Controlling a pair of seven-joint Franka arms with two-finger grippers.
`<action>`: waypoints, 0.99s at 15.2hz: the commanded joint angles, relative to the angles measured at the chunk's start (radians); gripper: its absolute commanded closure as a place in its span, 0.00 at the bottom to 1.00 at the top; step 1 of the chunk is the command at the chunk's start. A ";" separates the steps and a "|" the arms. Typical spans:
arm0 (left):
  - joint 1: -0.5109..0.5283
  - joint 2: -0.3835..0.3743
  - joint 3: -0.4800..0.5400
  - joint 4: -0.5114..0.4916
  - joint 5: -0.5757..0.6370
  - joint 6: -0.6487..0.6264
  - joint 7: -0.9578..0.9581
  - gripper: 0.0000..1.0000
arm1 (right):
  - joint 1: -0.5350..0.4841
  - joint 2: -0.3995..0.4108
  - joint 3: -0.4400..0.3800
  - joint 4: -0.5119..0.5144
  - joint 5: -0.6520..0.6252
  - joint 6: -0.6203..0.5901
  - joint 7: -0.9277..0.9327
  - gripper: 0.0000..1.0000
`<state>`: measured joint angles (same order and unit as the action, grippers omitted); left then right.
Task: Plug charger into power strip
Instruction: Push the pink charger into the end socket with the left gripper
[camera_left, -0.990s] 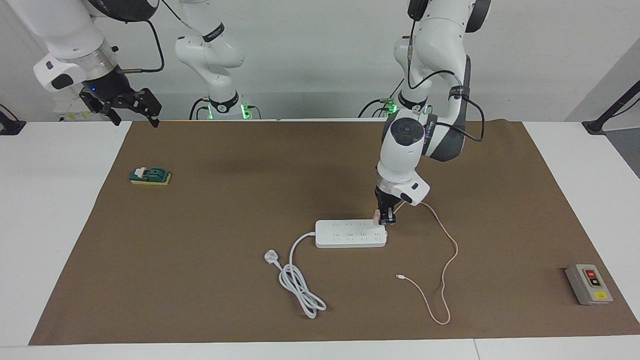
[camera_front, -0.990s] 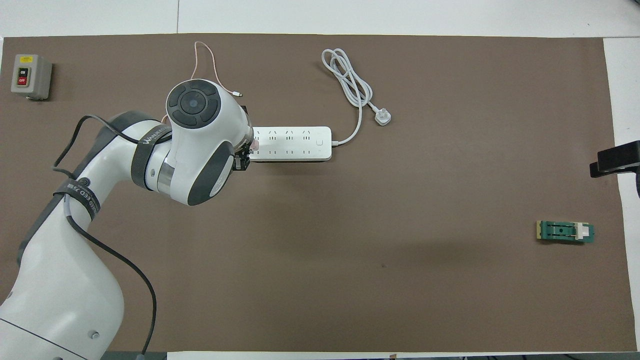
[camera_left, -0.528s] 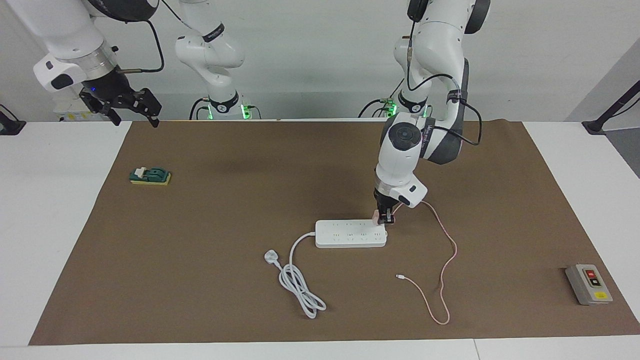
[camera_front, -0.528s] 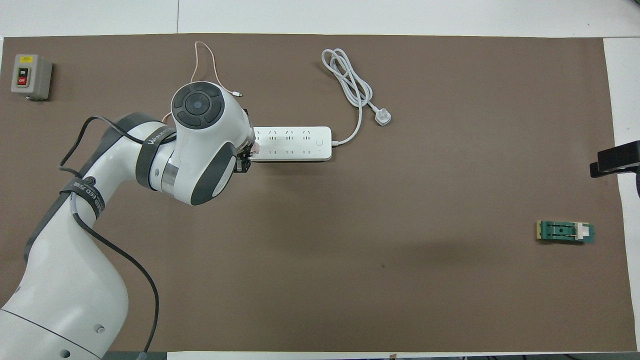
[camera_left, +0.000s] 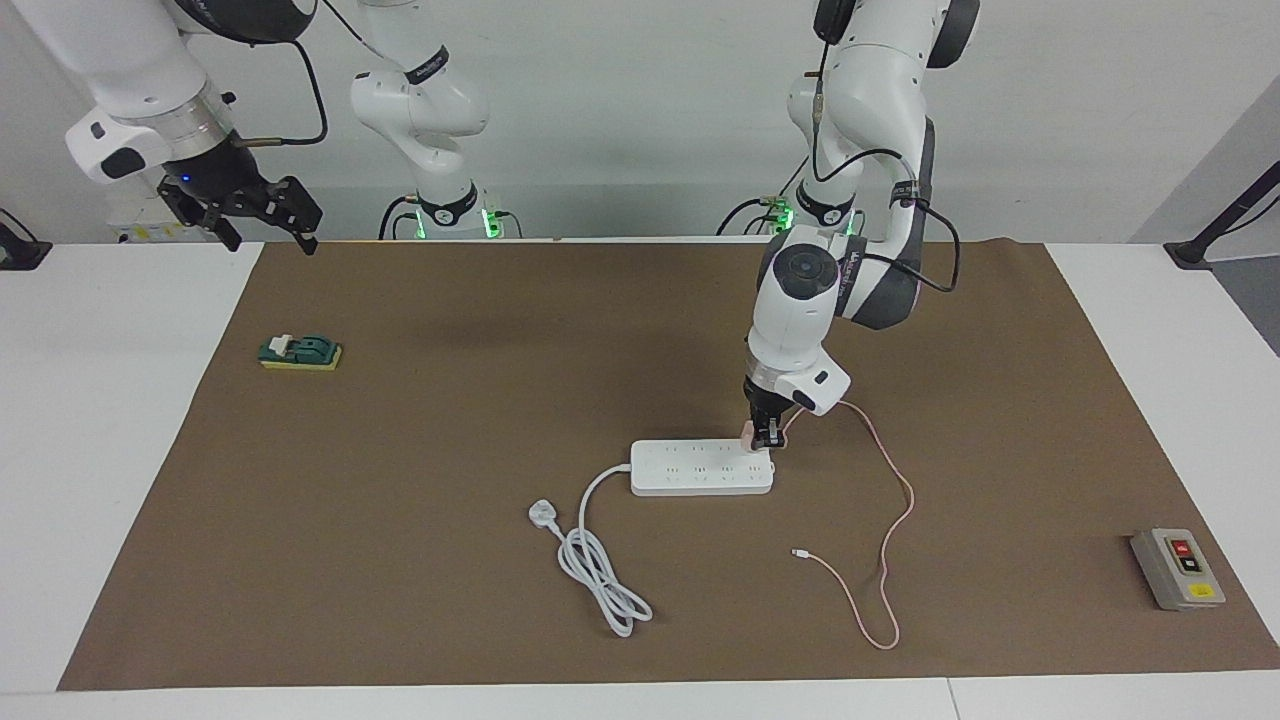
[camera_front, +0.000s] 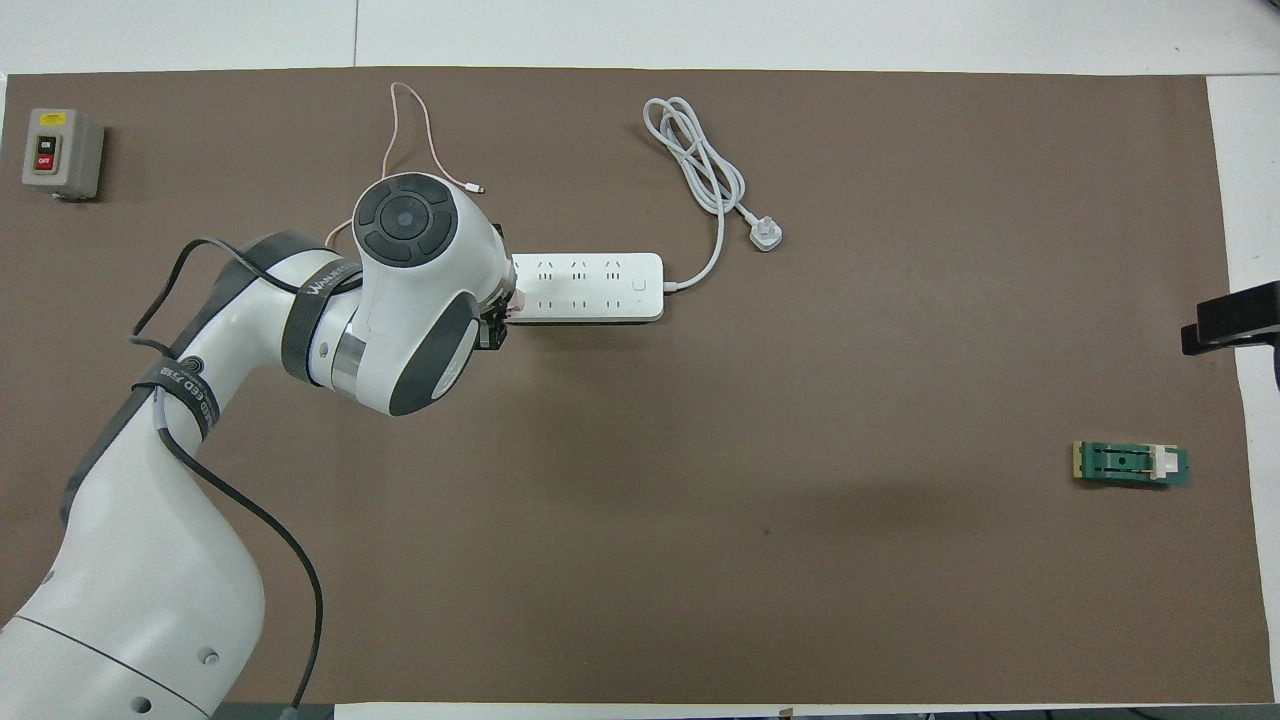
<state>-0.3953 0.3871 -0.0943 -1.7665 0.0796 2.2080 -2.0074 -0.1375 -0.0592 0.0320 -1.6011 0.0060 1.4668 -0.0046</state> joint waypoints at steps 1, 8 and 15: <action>-0.013 -0.002 0.007 -0.022 -0.009 0.018 0.010 1.00 | -0.007 -0.001 0.003 0.006 -0.015 0.000 0.018 0.00; -0.011 -0.005 0.007 -0.036 -0.007 0.019 0.012 1.00 | -0.007 -0.001 0.003 0.006 -0.015 0.003 0.018 0.00; -0.011 -0.002 0.007 -0.045 -0.007 0.035 0.012 1.00 | -0.007 -0.001 0.003 0.007 -0.015 0.003 0.018 0.00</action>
<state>-0.3964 0.3889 -0.0941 -1.7779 0.0795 2.2150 -2.0074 -0.1375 -0.0592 0.0319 -1.6002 0.0060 1.4668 -0.0044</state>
